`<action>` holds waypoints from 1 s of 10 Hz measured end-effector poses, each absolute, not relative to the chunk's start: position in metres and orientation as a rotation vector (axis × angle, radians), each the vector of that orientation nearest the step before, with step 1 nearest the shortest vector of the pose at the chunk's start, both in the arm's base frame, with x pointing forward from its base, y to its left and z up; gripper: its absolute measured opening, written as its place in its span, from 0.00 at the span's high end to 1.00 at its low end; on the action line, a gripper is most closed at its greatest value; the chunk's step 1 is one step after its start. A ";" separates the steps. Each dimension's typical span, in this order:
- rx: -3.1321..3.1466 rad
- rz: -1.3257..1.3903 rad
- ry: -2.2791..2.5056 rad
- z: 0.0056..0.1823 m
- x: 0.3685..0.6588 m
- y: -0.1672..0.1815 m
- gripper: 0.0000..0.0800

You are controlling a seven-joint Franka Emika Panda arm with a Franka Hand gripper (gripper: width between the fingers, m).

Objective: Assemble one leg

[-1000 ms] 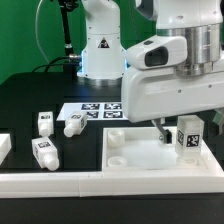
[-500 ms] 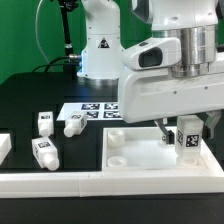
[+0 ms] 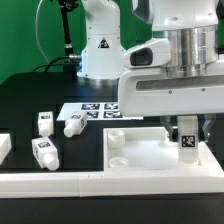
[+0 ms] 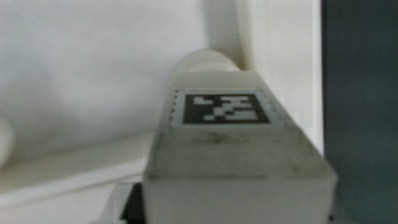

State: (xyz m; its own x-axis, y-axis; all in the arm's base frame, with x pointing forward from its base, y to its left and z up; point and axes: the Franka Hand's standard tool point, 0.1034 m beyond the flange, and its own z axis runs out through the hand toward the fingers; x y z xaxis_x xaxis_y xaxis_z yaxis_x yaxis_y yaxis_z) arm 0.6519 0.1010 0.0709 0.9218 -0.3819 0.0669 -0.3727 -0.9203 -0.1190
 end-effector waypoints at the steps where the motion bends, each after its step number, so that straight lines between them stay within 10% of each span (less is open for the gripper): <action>1: -2.939 -0.122 0.750 0.071 0.651 0.100 0.65; 7: -2.584 0.029 1.569 0.069 0.645 0.099 0.65; 10: -2.900 -0.073 0.964 0.077 0.648 0.114 0.26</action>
Offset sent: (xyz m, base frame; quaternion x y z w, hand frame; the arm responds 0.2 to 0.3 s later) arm 0.0104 0.0327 0.0026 0.0569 -0.0754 0.4296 0.8981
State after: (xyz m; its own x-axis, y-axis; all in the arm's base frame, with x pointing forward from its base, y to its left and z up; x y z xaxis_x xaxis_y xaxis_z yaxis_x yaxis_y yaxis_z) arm 0.6482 0.1139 0.0765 0.8003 -0.5994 0.0188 -0.5953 -0.7978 -0.0951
